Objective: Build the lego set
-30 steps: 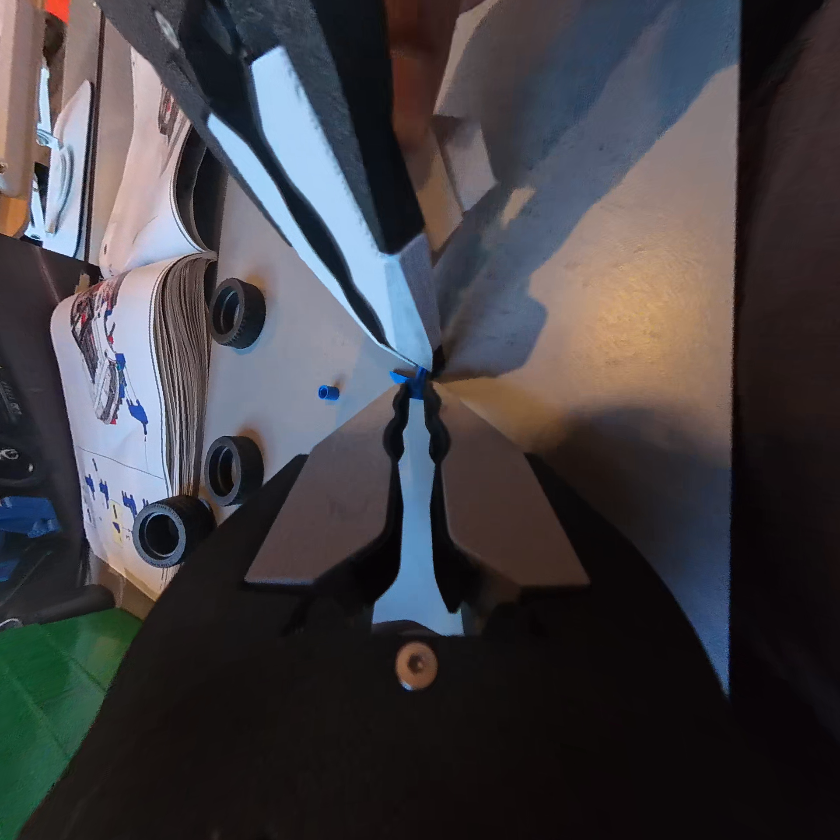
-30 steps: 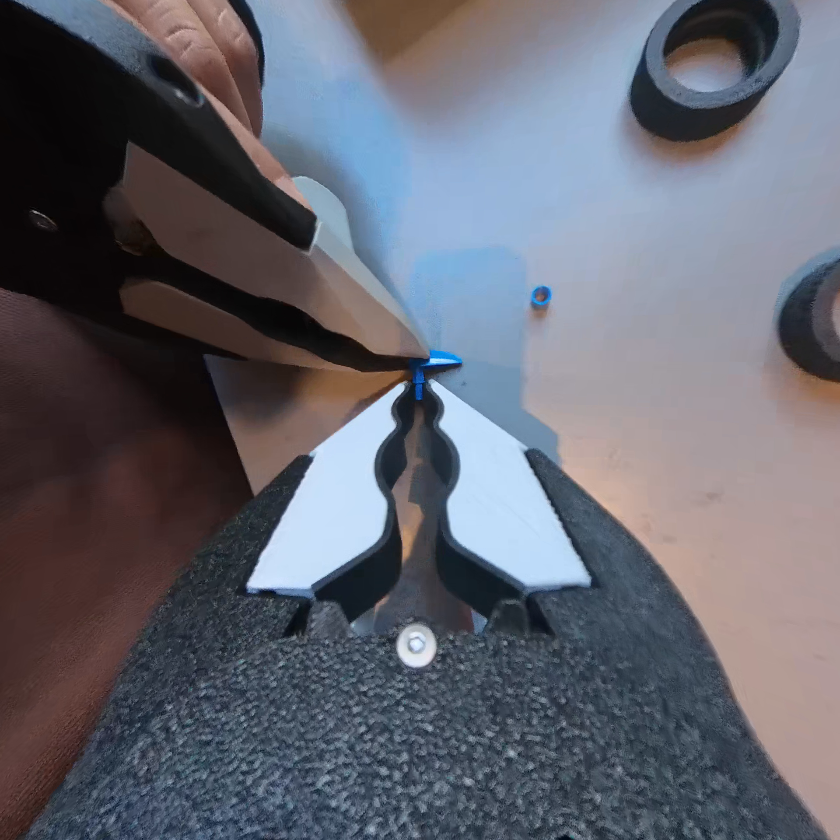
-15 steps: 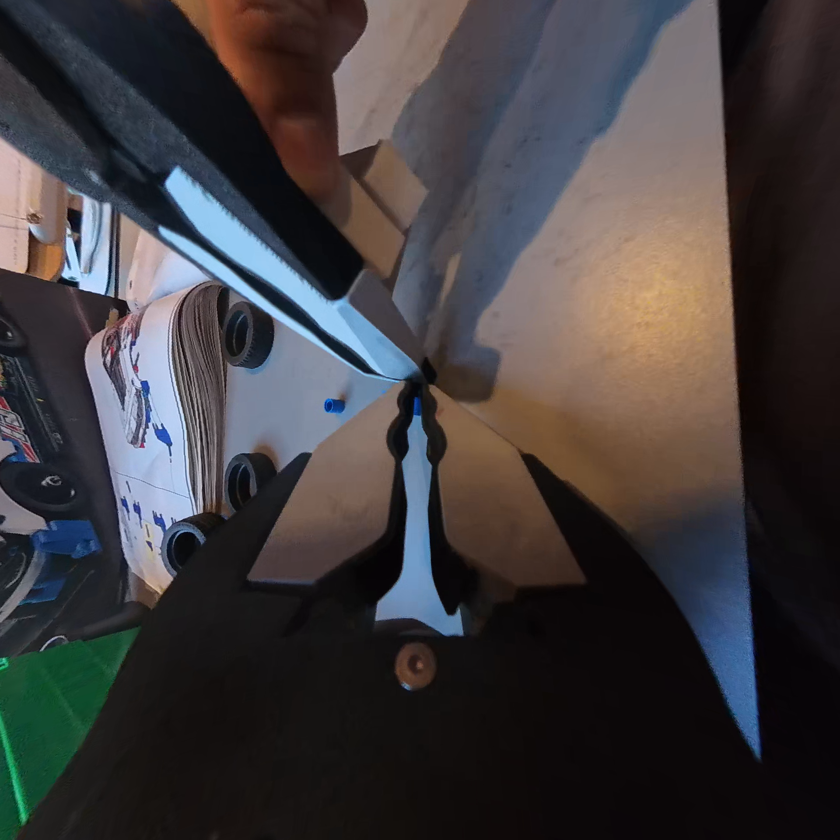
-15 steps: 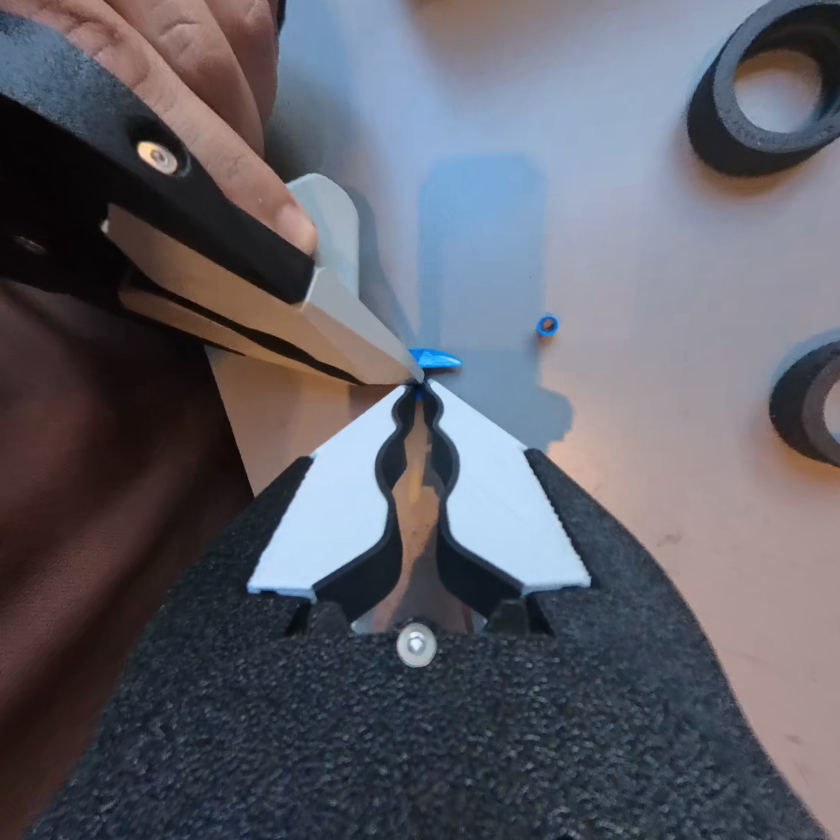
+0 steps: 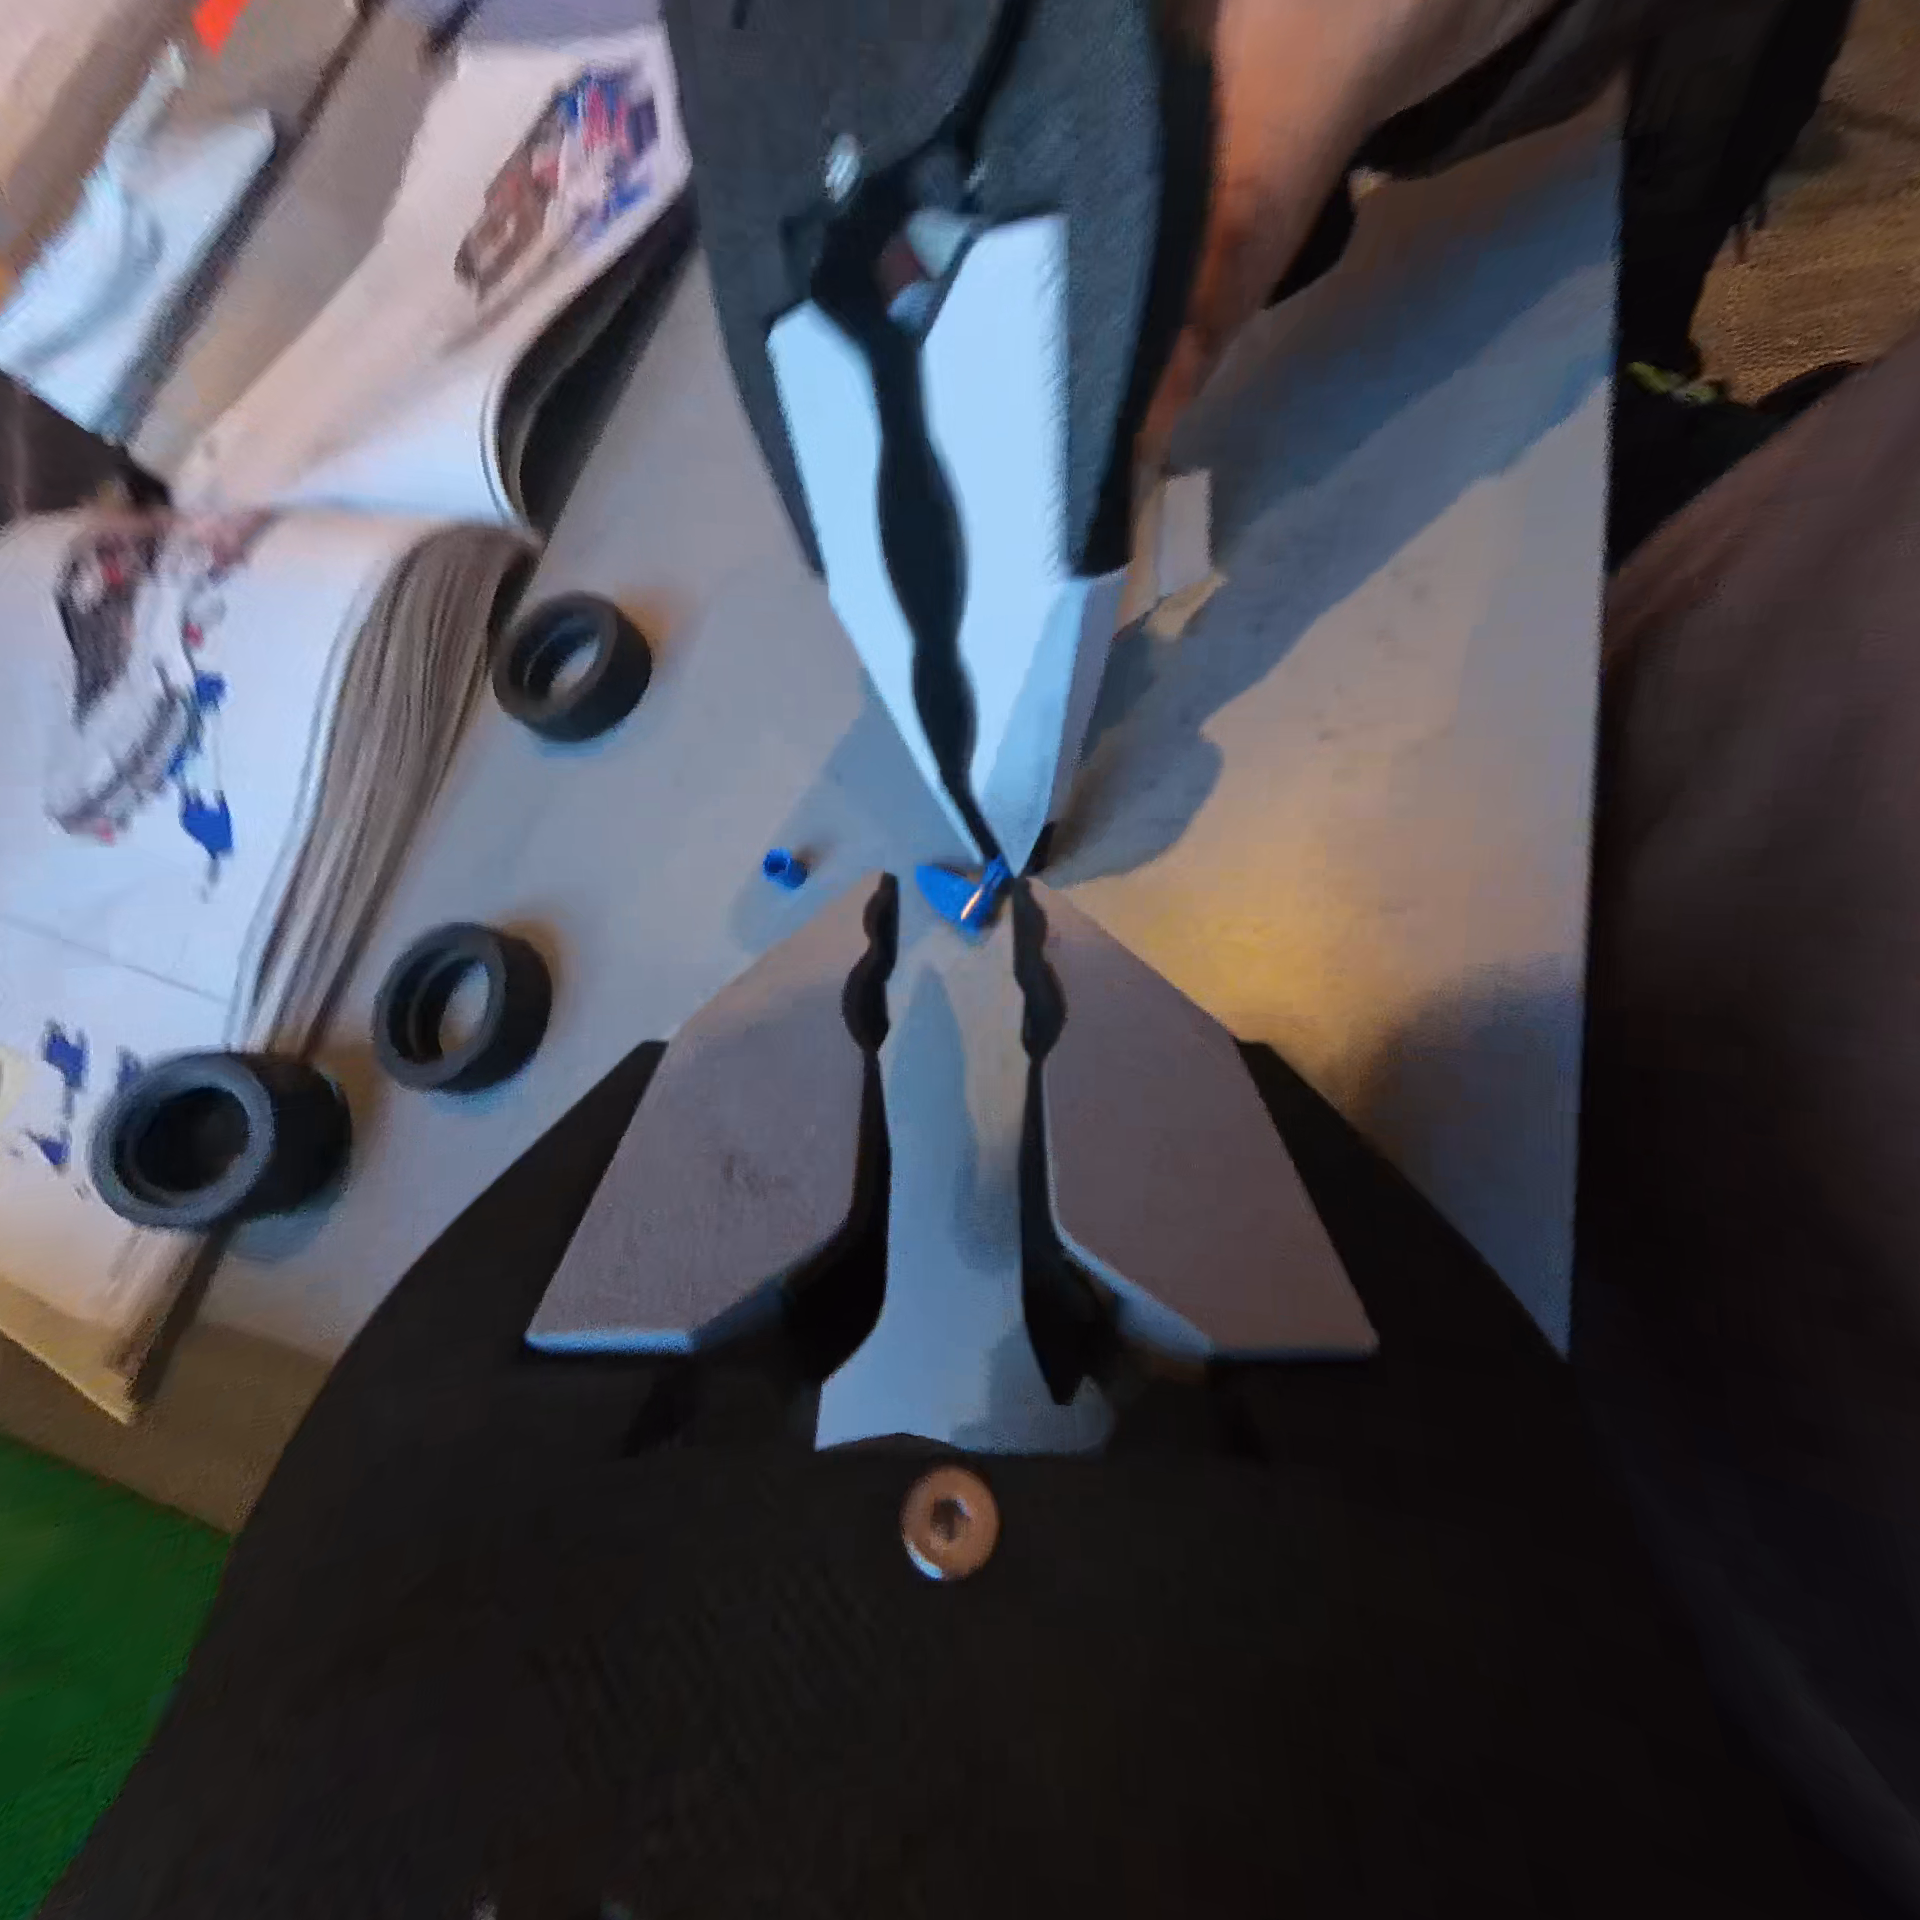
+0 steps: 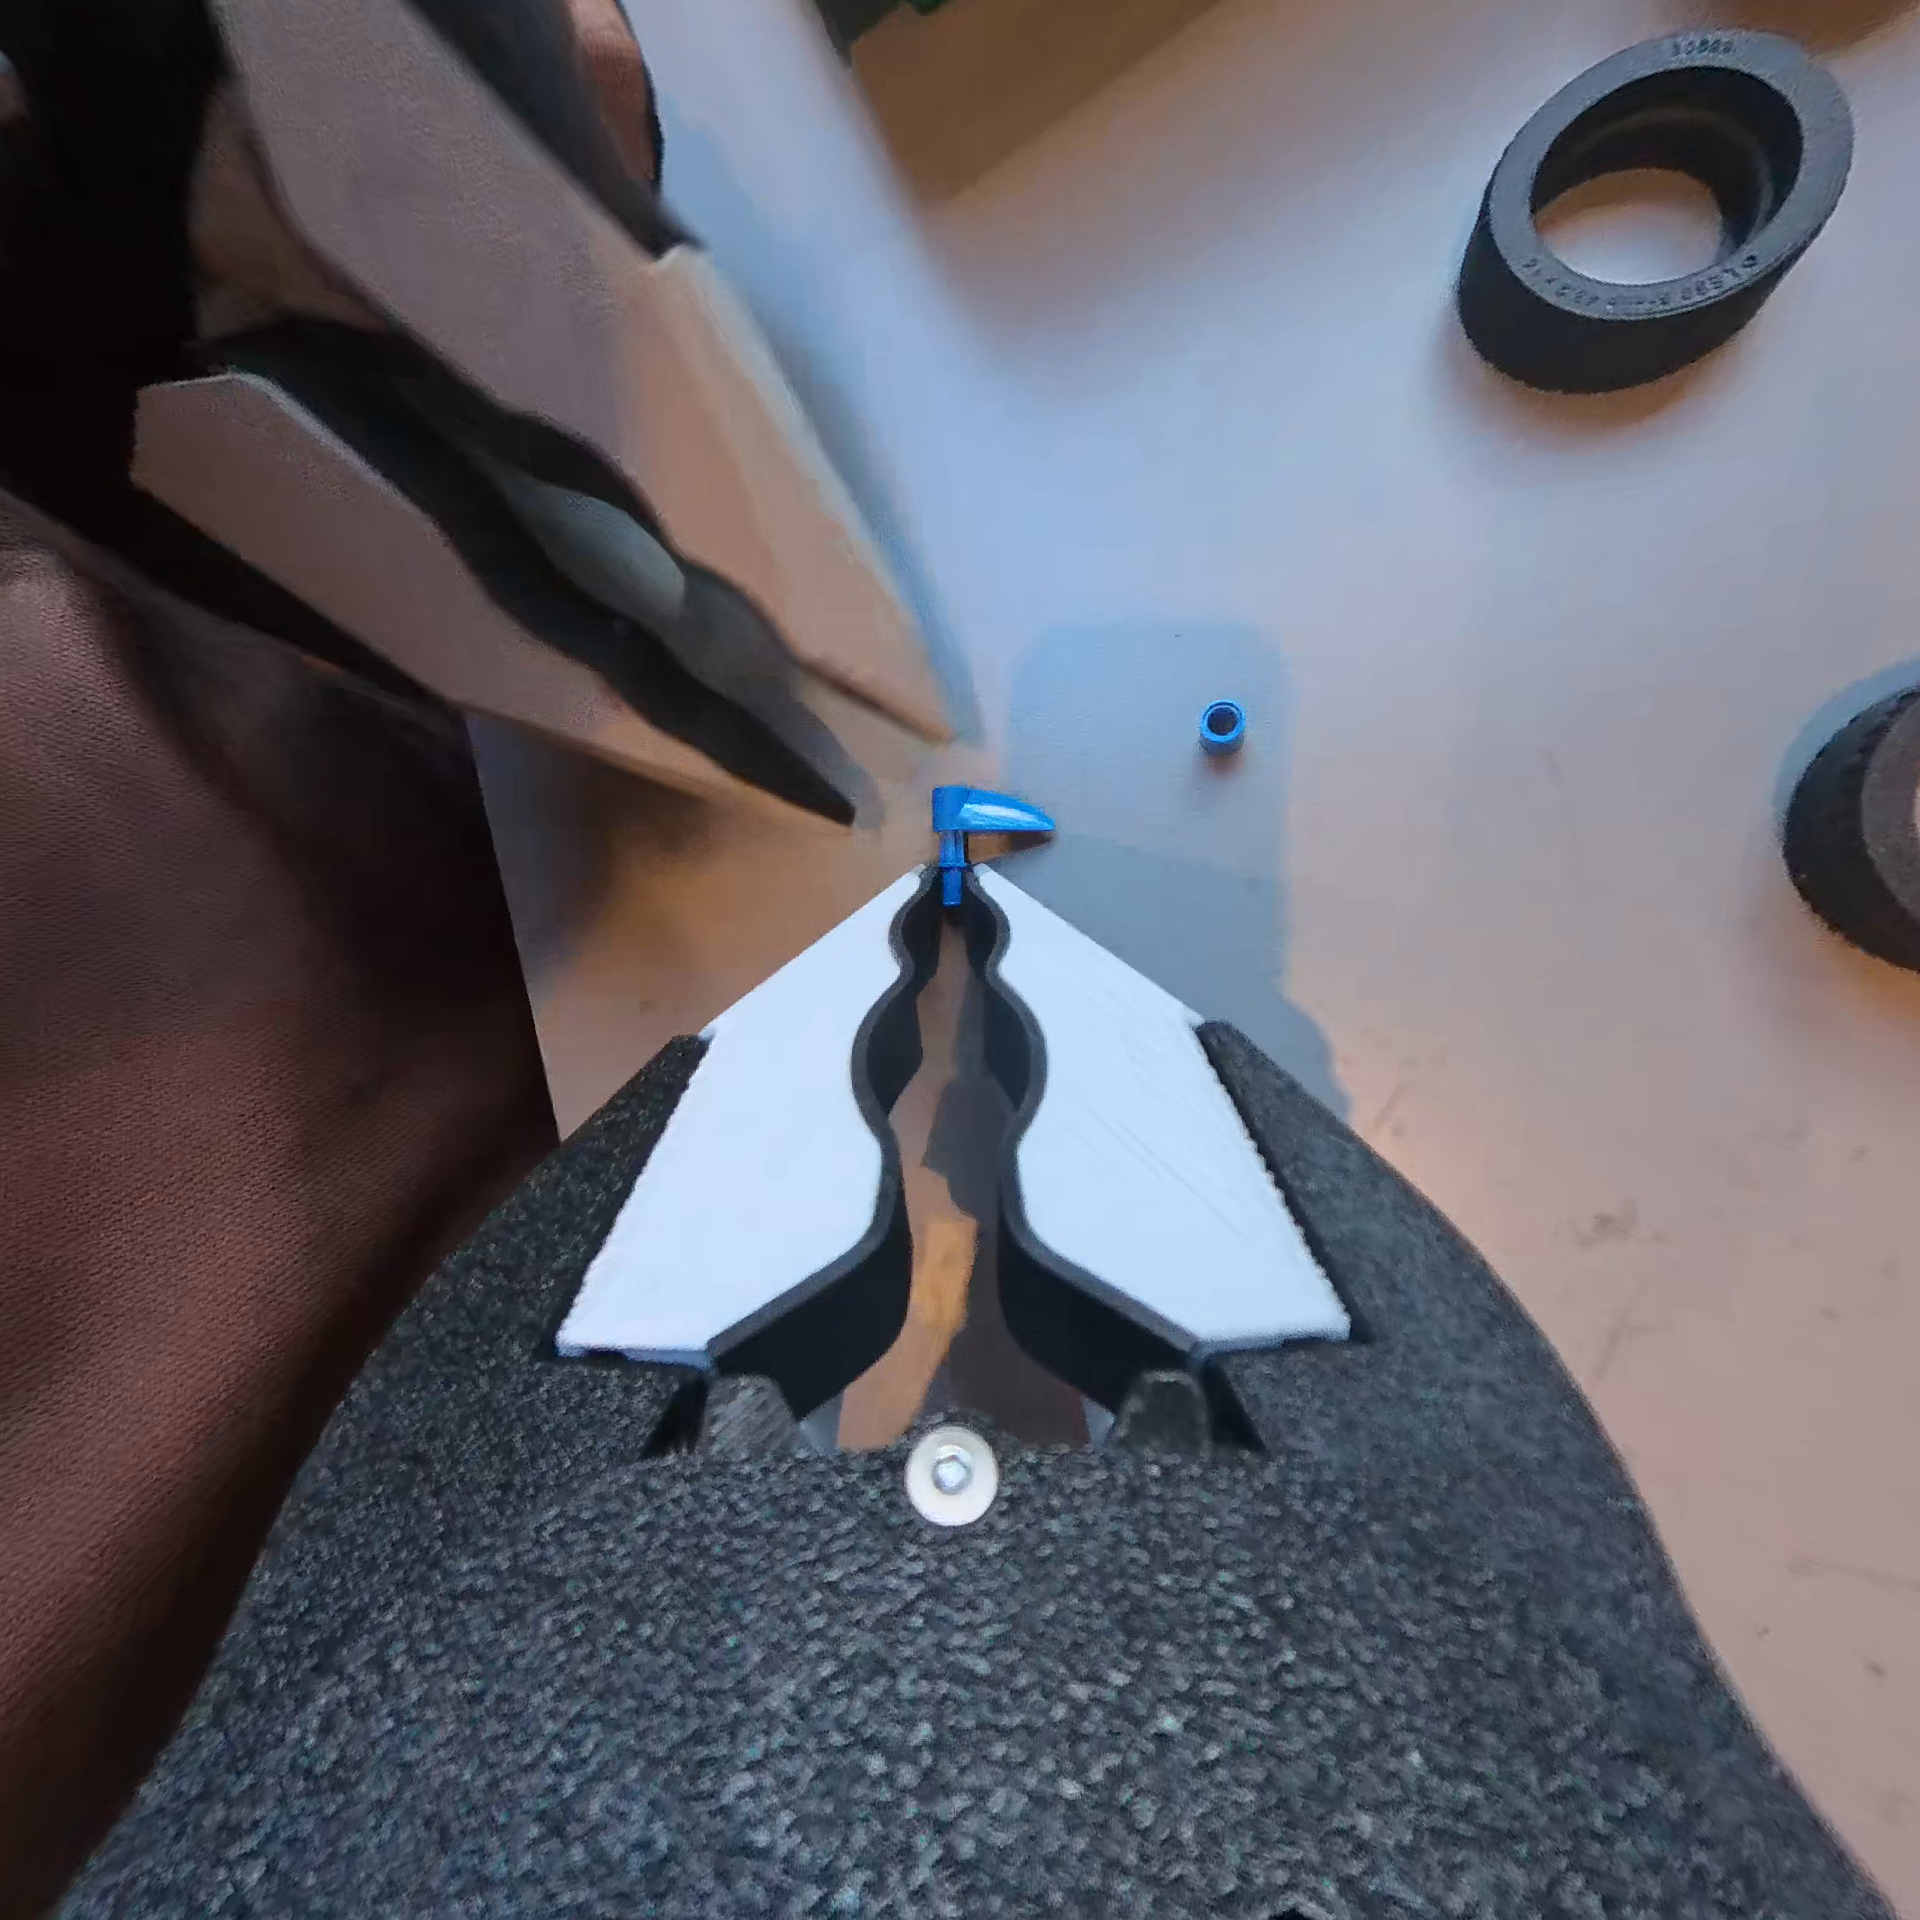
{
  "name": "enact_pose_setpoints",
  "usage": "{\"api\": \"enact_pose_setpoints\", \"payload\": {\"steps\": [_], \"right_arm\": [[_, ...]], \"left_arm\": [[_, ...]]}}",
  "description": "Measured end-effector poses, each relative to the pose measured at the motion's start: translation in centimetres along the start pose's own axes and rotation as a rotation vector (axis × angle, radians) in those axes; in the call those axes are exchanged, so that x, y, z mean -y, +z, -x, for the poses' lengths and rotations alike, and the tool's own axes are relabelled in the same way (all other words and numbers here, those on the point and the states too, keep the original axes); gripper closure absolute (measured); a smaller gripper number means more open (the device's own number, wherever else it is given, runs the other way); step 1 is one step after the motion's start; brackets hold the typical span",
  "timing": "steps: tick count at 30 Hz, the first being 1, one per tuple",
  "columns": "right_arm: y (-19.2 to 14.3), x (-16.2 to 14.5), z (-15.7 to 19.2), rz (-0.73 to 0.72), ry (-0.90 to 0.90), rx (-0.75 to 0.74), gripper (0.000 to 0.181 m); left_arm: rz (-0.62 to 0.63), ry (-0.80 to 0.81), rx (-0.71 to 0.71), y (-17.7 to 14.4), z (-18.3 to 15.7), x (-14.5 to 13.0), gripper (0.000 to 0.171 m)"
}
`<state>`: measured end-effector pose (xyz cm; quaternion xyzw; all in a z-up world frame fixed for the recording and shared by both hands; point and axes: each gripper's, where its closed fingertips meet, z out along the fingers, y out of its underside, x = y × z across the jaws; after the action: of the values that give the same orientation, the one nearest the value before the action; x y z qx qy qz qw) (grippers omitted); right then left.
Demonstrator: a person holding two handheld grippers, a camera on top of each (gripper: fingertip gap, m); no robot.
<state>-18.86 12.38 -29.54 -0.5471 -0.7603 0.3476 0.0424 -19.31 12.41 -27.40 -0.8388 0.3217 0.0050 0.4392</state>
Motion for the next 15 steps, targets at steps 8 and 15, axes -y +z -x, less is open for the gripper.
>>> {"api": "enact_pose_setpoints", "payload": {"steps": [8, 15], "right_arm": [[0.0, 0.1, 0.0, -0.085, 0.003, 0.023, 0.177], [-1.0, 1.0, 0.4, -0.207, 0.04, 0.111, 0.177]], "left_arm": [[0.079, -0.178, -0.111, 1.0, -0.7, -1.6, 0.148], [0.002, -0.094, -0.04, 0.6, 0.4, -0.6, 0.142]]}}
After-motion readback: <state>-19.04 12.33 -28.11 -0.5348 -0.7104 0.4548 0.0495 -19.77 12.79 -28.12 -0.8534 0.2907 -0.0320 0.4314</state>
